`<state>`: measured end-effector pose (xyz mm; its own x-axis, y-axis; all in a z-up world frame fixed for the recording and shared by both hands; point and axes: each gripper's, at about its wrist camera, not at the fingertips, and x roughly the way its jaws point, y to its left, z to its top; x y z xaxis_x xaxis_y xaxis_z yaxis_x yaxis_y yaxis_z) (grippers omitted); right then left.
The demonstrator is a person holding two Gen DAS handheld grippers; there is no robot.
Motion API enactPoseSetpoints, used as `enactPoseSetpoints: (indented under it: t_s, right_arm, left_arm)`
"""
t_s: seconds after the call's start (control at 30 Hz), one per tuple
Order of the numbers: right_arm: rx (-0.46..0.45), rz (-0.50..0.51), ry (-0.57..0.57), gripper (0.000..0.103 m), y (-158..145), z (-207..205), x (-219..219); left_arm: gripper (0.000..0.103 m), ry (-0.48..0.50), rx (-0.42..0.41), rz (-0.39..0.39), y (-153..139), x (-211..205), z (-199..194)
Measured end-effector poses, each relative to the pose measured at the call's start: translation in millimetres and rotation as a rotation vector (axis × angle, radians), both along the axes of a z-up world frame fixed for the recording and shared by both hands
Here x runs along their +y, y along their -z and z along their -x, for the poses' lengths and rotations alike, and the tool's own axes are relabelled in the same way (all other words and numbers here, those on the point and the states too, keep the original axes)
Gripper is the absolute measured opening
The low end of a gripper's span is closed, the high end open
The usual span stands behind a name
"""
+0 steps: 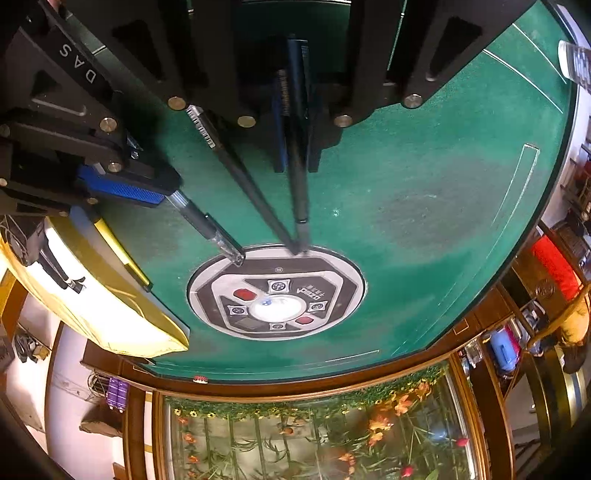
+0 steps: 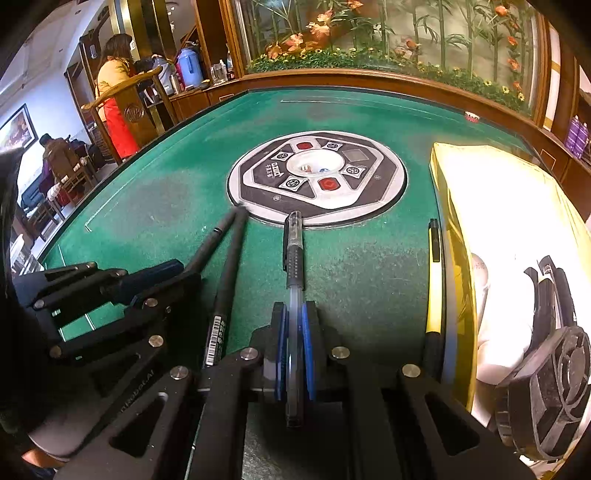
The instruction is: Organize rigid objects
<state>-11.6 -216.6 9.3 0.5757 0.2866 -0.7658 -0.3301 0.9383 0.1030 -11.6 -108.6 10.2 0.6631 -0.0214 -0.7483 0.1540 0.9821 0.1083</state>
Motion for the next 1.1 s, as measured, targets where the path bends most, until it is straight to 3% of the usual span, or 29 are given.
enactPoseSetpoints:
  t_s: [0.57, 1.1]
  right_arm:
    - [-0.028, -0.046, 0.005, 0.008, -7.9, 3.4, -4.1]
    - [-0.030, -0.147, 0.015, 0.008, -18.4, 8.5, -16.3]
  left_arm:
    - [0.009, -0.028, -0.025, 0.035, -5.6, 7.8, 2.0]
    - [0.009, -0.054, -0.043, 0.141, -34.4, 32.0, 13.8]
